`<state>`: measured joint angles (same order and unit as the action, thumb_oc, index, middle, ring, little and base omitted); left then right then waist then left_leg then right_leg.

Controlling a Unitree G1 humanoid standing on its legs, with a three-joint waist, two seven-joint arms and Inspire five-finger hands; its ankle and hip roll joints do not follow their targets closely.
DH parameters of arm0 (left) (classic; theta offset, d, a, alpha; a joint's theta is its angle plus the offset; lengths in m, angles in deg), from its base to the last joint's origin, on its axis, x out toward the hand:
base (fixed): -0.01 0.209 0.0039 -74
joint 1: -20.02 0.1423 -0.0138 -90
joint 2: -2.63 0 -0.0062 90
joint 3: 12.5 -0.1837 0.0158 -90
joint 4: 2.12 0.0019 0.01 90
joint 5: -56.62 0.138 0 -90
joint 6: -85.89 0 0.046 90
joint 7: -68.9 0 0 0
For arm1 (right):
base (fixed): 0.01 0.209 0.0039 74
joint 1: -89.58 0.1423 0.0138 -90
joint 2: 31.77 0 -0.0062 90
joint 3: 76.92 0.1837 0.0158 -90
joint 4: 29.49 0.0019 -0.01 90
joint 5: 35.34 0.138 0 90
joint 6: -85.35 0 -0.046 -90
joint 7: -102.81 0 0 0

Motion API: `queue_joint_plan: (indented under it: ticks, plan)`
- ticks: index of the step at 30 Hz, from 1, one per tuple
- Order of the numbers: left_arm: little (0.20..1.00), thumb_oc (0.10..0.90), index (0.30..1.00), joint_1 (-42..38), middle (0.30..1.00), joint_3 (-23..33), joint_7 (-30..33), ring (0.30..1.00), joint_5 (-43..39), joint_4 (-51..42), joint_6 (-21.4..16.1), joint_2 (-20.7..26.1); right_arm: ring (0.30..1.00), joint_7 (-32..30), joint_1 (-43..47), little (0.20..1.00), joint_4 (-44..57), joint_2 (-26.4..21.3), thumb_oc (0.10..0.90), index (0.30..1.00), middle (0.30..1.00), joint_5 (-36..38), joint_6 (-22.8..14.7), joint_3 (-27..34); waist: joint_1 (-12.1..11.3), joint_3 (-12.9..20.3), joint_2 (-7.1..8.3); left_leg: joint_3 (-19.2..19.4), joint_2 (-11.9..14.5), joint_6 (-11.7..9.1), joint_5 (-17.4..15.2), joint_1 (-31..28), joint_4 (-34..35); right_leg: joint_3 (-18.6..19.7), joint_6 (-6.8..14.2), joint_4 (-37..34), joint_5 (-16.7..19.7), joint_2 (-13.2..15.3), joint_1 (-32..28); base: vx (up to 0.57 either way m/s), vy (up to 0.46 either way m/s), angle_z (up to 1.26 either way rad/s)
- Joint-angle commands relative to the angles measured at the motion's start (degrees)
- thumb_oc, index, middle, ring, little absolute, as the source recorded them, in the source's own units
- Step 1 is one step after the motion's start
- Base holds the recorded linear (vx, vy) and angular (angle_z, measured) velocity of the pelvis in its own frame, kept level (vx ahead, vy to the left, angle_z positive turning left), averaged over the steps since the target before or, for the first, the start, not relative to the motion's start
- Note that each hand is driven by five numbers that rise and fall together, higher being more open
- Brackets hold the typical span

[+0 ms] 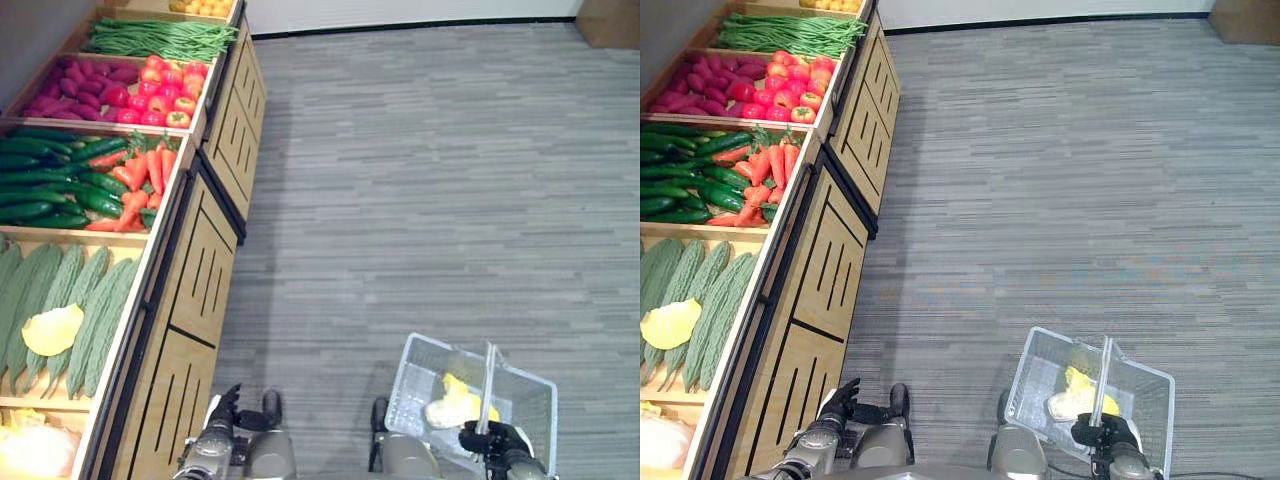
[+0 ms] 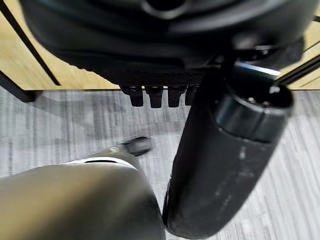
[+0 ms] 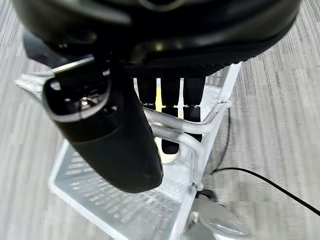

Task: Get the vegetables into the basket

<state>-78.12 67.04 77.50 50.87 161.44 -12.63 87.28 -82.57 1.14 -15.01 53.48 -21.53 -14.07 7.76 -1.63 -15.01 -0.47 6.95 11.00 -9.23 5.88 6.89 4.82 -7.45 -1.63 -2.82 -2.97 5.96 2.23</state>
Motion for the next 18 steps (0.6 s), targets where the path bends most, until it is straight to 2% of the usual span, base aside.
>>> queue_joint_plan:
  ticks: [1,2,5,7,9,11,13,15,16,17,18]
  plan:
    - [1.000,0.900,1.000,4.54,1.000,-0.78,0.91,1.000,0.81,-0.35,0.19,0.05,0.300,-0.61,-2.66,0.300,2.31,-2.12,0.400,0.300,0.300,-0.76,-2.24,-0.38,-1.21,0.91,0.28,0.14,0.79,1.04,4.38,1.38,-2.33,1.82,8.41,7.13,-6.93,1.04,-10.44,0.26,0.185,-0.44]
    - [1.000,0.900,1.000,4.27,1.000,-0.99,0.79,1.000,1.25,-0.27,0.20,0.27,0.300,-0.46,-2.74,0.300,2.14,-1.77,0.400,0.300,0.300,-0.90,-2.19,-0.47,-1.27,1.06,0.67,0.81,0.26,1.26,4.31,1.62,-2.89,1.96,8.69,7.38,-6.77,1.79,-10.64,0.27,0.228,-0.81]
    - [1.000,0.900,1.000,3.58,1.000,-0.96,0.89,1.000,1.39,-0.32,0.09,1.06,0.300,-0.30,-2.46,0.300,1.93,-1.34,0.400,0.300,0.300,-0.44,-1.97,-0.01,-1.55,1.83,2.31,2.47,-2.32,3.06,1.35,2.52,-6.05,3.03,10.36,8.34,-5.75,4.86,-10.41,0.23,0.230,-0.62]
    - [1.000,0.900,1.000,3.00,1.000,-0.57,0.88,1.000,0.88,-0.50,-0.05,1.65,0.300,0.03,-2.07,0.300,2.27,-1.01,0.400,0.300,0.300,-1.03,-1.73,-0.39,-1.70,2.25,3.27,3.32,-3.83,4.15,-0.85,3.07,-8.20,3.91,11.40,9.21,-3.90,6.57,-9.63,0.20,0.209,0.12]
    - [1.000,0.900,1.000,2.53,1.000,-0.69,0.58,1.000,0.21,-1.19,-0.27,2.05,0.300,0.21,-1.52,0.300,2.48,-1.08,0.400,0.300,0.300,-1.38,-1.63,-0.65,-2.08,2.63,4.00,4.11,-5.26,5.34,-2.44,3.30,-8.93,4.61,12.50,11.20,-0.50,8.03,-8.27,0.17,0.192,-0.10]
    - [1.000,0.900,1.000,2.09,1.000,-1.02,0.59,1.000,0.36,-1.48,-0.26,2.40,0.300,-0.10,-0.09,0.300,3.21,-1.06,0.400,0.300,0.300,-1.40,-1.62,-1.11,-2.41,2.30,4.01,5.26,-6.28,6.61,-3.82,2.28,-8.48,4.27,13.04,15.36,4.42,9.47,-4.93,0.11,0.201,-0.11]
    - [1.000,0.900,1.000,1.91,1.000,-1.33,0.46,1.000,0.57,-2.05,-0.09,2.75,0.300,-0.27,1.15,0.300,4.60,-0.92,0.400,0.300,0.300,-1.56,-1.79,-1.62,-2.38,1.73,3.16,6.47,-7.10,7.97,-4.83,0.03,-7.54,2.94,12.97,21.84,8.80,10.30,-2.28,0.14,0.248,-0.27]
    - [1.000,0.900,1.000,1.89,1.000,-1.32,0.04,1.000,1.02,-2.24,0.12,3.33,0.300,0.05,1.69,0.300,5.58,-0.71,0.400,0.300,0.300,-2.03,-1.96,-2.48,-1.63,0.62,1.65,7.04,-7.61,8.97,-6.67,-3.78,-6.79,2.14,12.05,27.82,9.15,9.30,2.19,0.20,0.249,-0.31]
    - [1.000,0.900,1.000,1.89,1.000,-1.30,0.03,1.000,1.03,-2.24,0.12,3.33,0.300,0.04,1.70,0.300,5.58,-0.72,0.400,0.300,0.300,-2.04,-1.95,-2.49,-1.61,0.53,1.70,7.05,-7.66,8.96,-6.71,-3.88,-6.79,2.17,12.05,28.02,9.00,9.37,2.18,0.29,0.174,-0.10]
    - [1.000,0.900,1.000,1.92,1.000,-0.88,-0.13,1.000,1.32,-1.88,0.05,3.63,0.300,0.22,1.62,0.300,5.61,-0.53,0.400,0.300,0.300,-2.32,-2.10,-2.70,-1.03,0.22,1.29,7.33,-7.88,8.54,-7.60,-6.18,-6.26,-0.20,11.20,24.75,6.40,8.52,5.08,0.33,0.006,-0.02]
    - [1.000,0.900,1.000,2.00,1.000,-0.24,-0.37,1.000,1.60,-1.12,0.05,3.71,0.300,0.24,1.56,0.300,5.52,-0.29,0.400,0.300,0.300,-2.61,-2.10,-2.75,-0.35,0.01,1.50,7.34,-7.96,7.68,-8.42,-8.46,-5.63,-1.58,11.35,18.20,5.20,8.18,6.21,0.34,0.006,-0.07]
